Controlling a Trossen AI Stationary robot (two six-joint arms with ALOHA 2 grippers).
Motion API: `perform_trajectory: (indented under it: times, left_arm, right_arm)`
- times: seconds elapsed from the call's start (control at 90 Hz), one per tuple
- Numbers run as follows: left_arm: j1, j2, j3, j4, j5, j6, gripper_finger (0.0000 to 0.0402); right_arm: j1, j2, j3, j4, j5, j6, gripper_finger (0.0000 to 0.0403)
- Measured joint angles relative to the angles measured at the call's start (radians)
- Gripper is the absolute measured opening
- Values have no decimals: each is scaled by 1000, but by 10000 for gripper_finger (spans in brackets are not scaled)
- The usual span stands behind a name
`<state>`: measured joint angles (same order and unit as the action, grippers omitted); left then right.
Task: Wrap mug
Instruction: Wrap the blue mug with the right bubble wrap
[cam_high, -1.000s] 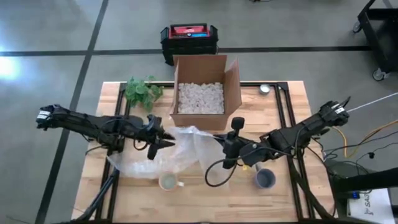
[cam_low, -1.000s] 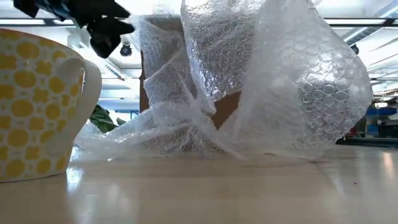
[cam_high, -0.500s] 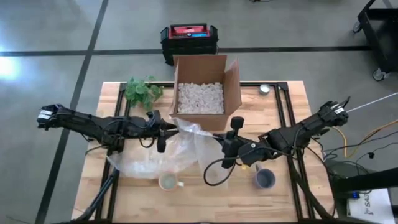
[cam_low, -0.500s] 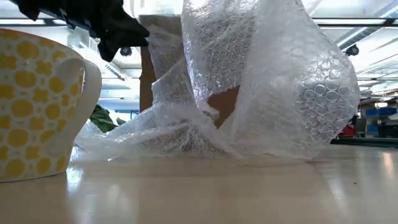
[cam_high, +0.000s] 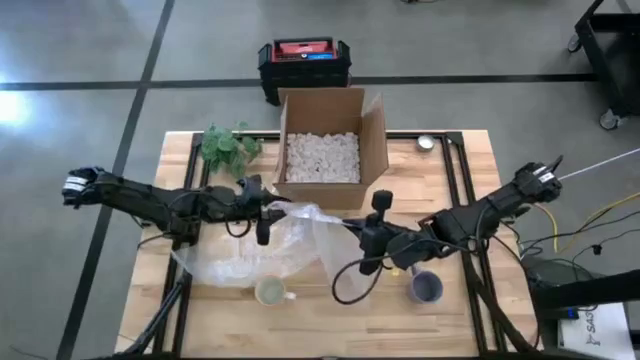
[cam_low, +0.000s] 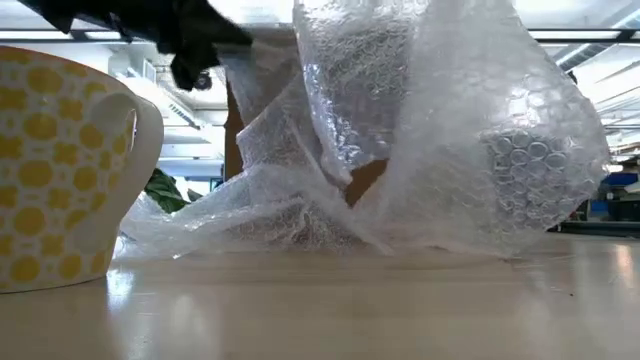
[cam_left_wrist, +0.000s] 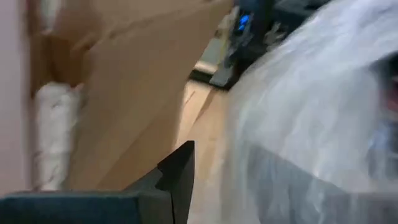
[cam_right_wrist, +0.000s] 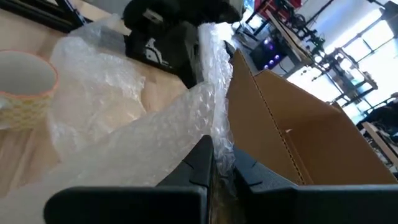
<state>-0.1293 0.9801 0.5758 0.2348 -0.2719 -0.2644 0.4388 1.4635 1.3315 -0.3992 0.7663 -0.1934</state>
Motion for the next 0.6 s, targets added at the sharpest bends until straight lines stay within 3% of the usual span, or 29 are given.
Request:
perform_trajectory:
  times: [0.189, 0.311, 0.467, 0.6]
  left_arm:
    - [0, 14, 0, -18, 53, 39, 15]
    - [-3, -26, 34, -64, 100, 39, 9]
    - [-14, -70, 186, -280, 174, 54, 2]
    - [-33, -50, 366, -556, 260, 86, 1]
  right_arm:
    - [3, 7, -1, 18, -10, -4, 0]
    - [1, -15, 1, -13, -7, 31, 1]
    - [2, -51, 79, -328, -21, 308, 27]
    - [1, -50, 88, -576, -97, 521, 68]
